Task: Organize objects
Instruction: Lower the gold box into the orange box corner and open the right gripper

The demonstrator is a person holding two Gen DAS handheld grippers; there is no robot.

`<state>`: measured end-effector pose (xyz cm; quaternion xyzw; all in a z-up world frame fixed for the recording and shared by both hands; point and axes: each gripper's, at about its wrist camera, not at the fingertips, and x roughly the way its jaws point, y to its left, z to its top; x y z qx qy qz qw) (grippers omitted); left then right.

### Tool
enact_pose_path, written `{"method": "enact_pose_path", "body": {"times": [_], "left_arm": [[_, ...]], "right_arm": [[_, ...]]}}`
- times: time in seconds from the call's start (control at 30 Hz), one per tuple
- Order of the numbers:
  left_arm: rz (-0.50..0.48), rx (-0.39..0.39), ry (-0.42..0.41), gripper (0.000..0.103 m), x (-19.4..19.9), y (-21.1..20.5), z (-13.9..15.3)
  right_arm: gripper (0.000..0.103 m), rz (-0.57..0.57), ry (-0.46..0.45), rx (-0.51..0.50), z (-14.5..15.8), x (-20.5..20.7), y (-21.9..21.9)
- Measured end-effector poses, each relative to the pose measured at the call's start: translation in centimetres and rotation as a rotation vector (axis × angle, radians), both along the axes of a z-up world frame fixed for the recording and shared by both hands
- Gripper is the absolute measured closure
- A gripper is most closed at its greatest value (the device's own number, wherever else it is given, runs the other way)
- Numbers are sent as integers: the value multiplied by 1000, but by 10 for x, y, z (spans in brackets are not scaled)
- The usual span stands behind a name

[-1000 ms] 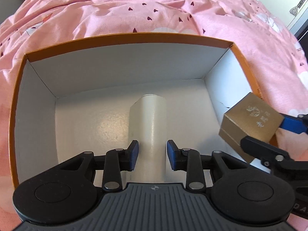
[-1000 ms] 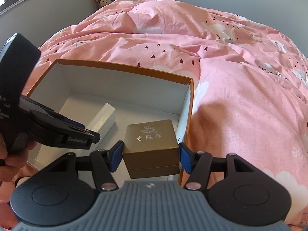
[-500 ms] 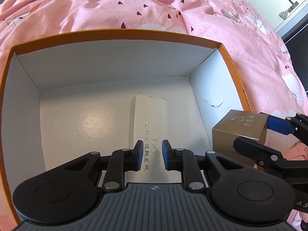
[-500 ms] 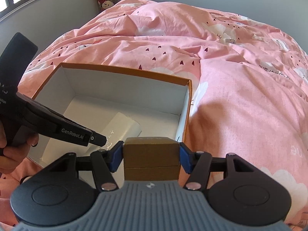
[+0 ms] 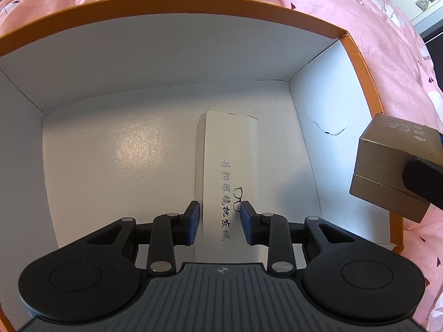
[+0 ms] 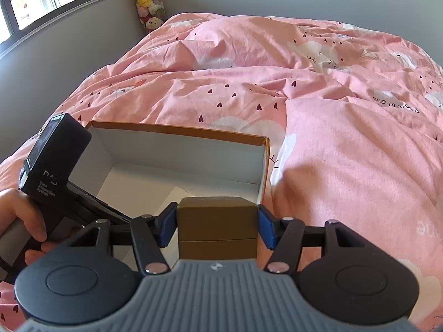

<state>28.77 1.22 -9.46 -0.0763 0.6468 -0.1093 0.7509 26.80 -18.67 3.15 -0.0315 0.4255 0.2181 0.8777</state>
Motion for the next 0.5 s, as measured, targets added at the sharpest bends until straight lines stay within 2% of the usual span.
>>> {"method": "enact_pose_path", "body": {"times": [0.17,0.4,0.5], "left_arm": [[31,-67,39,75,2,-9,-6],[41,-100,5,79,7,-25,-9],[69,-143,34,88,12,-25,-13]], "right_arm": [[41,-3,-19,-11,-1,4,-1],[41,-19,-6,31,0,13,-9],[41,-37,3,62,2,17,-14]]}}
